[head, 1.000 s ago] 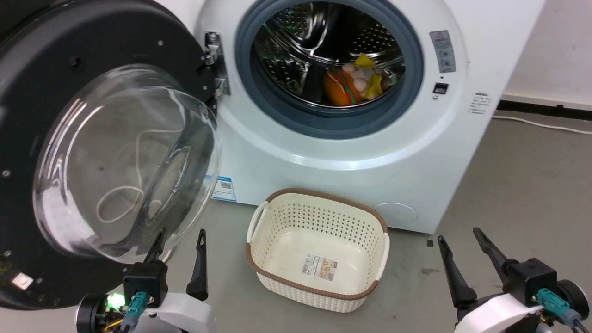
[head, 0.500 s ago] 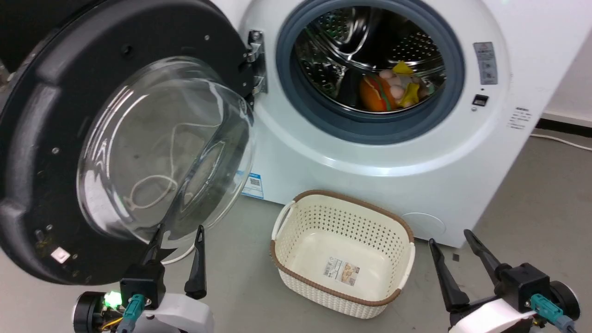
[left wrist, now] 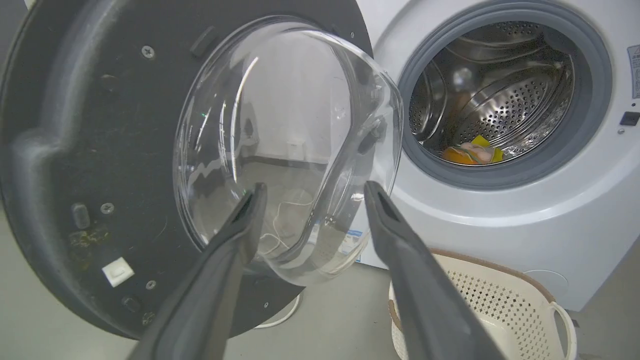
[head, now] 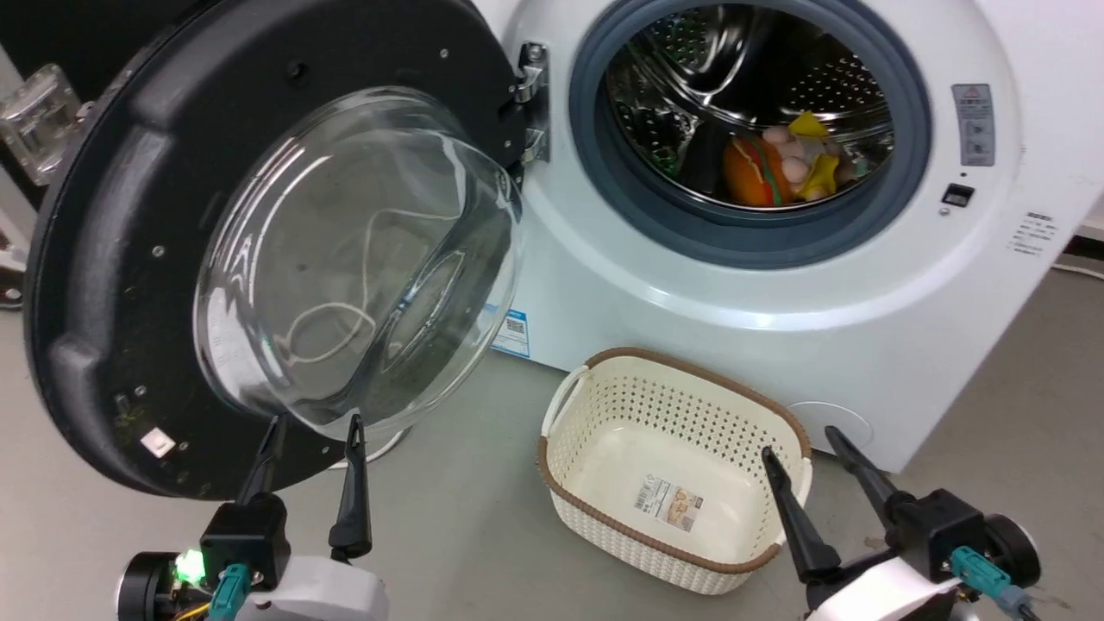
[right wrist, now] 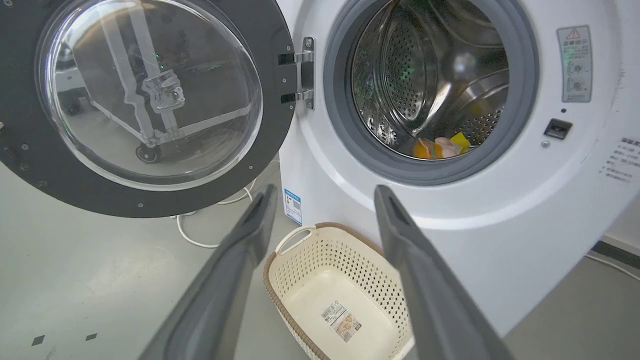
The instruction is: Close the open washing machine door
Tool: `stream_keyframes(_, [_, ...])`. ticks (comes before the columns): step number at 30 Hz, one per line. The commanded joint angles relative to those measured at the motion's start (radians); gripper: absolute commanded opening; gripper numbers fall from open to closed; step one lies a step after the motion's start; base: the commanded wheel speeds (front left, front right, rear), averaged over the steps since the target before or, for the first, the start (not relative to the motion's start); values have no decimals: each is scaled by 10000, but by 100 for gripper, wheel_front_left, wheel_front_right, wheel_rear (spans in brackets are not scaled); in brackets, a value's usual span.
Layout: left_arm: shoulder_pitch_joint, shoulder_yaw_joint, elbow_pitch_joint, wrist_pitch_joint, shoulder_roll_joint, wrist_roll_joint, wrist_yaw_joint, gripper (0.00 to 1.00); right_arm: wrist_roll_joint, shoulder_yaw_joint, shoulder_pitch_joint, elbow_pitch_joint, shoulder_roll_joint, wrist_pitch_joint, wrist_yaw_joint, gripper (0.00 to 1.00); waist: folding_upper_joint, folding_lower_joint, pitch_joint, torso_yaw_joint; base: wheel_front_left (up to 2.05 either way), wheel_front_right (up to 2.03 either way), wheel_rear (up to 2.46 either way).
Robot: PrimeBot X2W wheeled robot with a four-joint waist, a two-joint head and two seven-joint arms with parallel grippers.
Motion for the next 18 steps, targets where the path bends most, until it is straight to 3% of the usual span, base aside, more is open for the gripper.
stream_keyframes(1, [169,40,-99,-116,30,-42,69,100,-19,100,-206,80,-3,-119,4,100,0,0,24,98,0,0,0])
stream_keyframes(18, [473,158,-581,-471,-6,-85,300,100,189,702,-507,433,-177,-474,5,100,0,0,114,858,-2,-2,-2])
